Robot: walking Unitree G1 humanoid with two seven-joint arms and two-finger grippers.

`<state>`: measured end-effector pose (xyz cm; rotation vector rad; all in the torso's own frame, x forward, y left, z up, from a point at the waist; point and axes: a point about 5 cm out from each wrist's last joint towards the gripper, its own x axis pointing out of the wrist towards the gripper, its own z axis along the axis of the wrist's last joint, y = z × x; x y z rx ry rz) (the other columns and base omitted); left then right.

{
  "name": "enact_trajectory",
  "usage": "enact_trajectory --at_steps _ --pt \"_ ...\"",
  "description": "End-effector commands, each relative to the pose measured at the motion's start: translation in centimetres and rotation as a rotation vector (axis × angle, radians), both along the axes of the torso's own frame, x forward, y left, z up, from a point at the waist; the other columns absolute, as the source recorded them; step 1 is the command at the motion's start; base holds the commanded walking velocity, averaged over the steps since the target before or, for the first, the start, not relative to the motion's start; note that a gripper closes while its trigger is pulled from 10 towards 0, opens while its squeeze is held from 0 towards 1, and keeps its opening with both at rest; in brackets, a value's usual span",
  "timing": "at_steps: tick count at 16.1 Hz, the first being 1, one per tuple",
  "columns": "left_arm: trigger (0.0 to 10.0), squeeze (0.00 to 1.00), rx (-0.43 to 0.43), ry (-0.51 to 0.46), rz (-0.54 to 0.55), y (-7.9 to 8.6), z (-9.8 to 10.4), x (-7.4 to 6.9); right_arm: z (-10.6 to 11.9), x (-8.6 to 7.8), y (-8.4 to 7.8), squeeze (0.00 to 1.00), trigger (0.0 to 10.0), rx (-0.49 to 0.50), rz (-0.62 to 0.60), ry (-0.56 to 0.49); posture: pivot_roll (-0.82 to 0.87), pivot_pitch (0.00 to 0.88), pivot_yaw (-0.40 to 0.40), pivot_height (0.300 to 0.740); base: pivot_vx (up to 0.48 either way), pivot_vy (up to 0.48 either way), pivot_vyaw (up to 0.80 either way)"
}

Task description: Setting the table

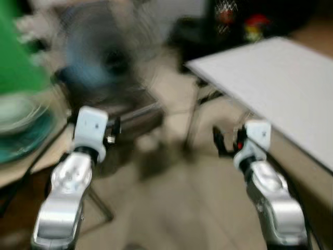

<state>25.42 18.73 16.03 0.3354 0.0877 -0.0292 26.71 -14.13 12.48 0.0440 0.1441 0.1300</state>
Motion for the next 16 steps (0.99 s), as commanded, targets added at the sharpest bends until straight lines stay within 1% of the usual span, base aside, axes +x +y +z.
enact_trajectory --at_steps 1,5,6,7,8,15,16 --pt "10.0 0.00 -0.004 -0.010 -0.012 -0.2 0.4 0.2 0.5 0.0 0.0 1.00 10.0 0.015 0.020 -0.030 0.13 0.000 0.021 0.740 0.000 0.368 0.80" --pt "10.0 0.00 0.001 -0.017 -0.021 -0.3 0.7 0.3 0.6 -0.1 0.2 1.00 10.0 0.027 0.034 -0.041 0.14 0.000 0.026 0.740 0.000 0.366 0.80" --pt "10.0 0.00 -0.030 -0.056 -0.008 -0.2 1.3 0.5 0.8 0.0 0.1 1.00 10.0 0.029 0.039 -0.051 0.13 0.000 0.029 0.740 0.000 0.000 0.80" --pt "10.0 0.00 -0.035 -0.081 0.008 0.0 1.8 0.8 1.0 0.2 0.0 1.00 10.0 0.028 0.046 -0.061 0.13 0.000 0.028 0.740 0.000 -0.480 0.80" --pt "10.0 0.00 -0.037 -0.082 0.014 0.1 1.8 1.0 1.1 0.2 -0.1 1.00 10.0 0.026 0.049 -0.065 0.13 0.000 0.028 0.740 0.000 -0.480 0.80" --pt "10.0 0.00 -0.042 -0.071 0.019 0.0 1.4 0.9 1.3 0.7 -0.3 1.00 10.0 0.011 0.066 -0.073 0.14 0.000 0.013 0.740 0.000 -0.480 0.80" --pt "10.0 0.00 -0.034 -0.053 -0.013 -0.3 1.1 0.8 1.3 0.7 -0.5 1.00 10.0 0.021 0.041 -0.071 0.14 0.000 0.010 0.740 0.000 0.000 0.00"
